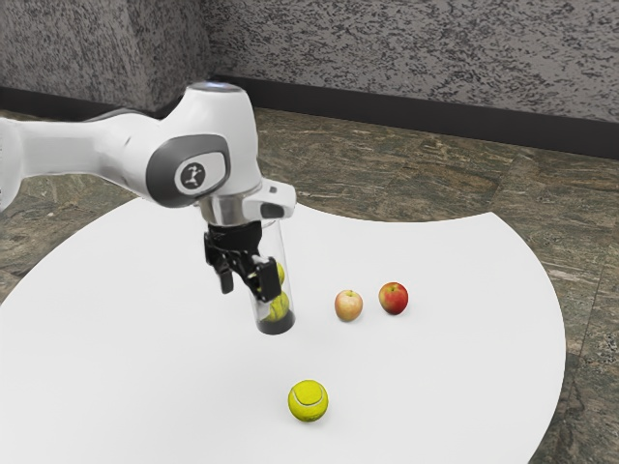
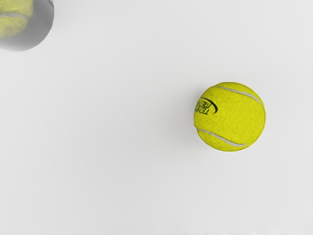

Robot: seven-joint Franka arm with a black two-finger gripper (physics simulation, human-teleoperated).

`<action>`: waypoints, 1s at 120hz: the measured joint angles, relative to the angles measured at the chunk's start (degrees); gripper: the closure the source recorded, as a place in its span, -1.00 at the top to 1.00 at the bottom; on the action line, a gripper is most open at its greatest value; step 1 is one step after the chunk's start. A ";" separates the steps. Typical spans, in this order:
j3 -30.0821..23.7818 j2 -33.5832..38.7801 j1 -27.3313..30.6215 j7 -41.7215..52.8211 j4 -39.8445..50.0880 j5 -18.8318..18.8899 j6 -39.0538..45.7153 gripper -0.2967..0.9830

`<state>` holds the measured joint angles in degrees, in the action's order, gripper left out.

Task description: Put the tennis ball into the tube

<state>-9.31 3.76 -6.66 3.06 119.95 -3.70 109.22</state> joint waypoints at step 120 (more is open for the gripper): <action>-3.70 -18.24 -3.39 -9.50 5.92 -2.80 24.17 0.54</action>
<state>-13.01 -14.48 -10.04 -6.45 125.87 -6.50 133.39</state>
